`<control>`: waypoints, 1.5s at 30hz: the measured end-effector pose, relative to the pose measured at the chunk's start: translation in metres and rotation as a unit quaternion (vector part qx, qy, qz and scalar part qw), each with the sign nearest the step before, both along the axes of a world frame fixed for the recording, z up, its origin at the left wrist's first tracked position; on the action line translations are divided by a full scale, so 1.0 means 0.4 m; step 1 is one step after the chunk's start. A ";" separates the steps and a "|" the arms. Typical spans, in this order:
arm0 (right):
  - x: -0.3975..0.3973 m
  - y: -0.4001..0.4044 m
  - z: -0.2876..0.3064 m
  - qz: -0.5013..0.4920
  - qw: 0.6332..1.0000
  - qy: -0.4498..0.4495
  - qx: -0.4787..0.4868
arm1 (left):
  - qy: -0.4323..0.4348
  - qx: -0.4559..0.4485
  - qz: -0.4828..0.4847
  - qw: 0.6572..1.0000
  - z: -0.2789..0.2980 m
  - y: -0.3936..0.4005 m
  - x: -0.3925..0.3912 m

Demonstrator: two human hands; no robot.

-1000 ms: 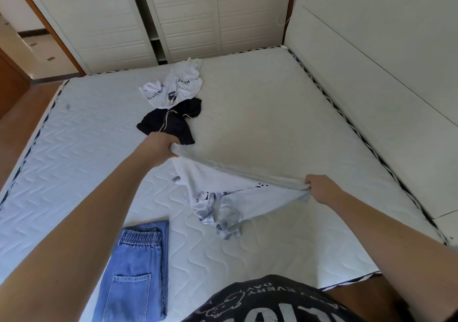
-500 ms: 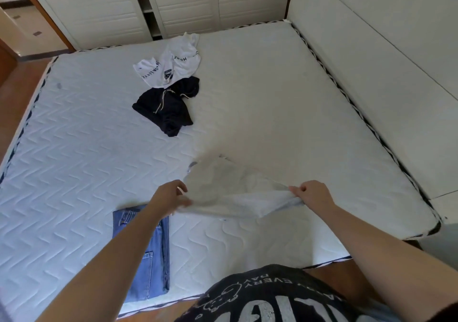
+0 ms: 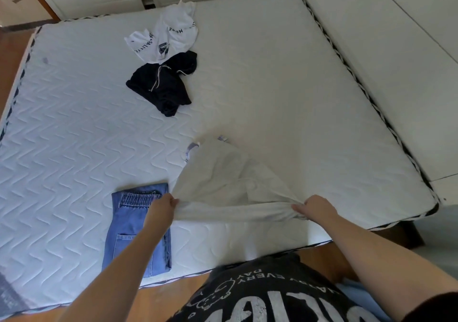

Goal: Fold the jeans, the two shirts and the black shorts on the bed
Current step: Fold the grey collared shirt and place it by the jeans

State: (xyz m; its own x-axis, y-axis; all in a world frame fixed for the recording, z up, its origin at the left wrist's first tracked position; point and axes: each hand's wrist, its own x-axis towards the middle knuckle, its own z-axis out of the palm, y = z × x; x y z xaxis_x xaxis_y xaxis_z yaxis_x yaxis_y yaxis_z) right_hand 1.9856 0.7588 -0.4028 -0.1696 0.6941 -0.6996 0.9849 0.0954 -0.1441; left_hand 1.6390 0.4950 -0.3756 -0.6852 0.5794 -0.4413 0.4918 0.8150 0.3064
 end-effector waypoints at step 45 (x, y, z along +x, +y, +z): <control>0.060 -0.002 0.014 -0.066 0.970 0.197 0.125 | 0.030 0.070 0.112 0.991 -0.066 -0.087 -0.087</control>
State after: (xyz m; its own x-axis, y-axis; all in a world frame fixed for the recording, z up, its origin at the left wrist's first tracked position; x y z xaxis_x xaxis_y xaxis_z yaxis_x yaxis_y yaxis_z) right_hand 2.0095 0.7580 -0.3973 -0.2873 0.8677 -0.4057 0.8640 0.0518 -0.5009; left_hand 1.6043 0.4602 -0.4019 -0.8261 0.4628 -0.3216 0.3242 0.8570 0.4007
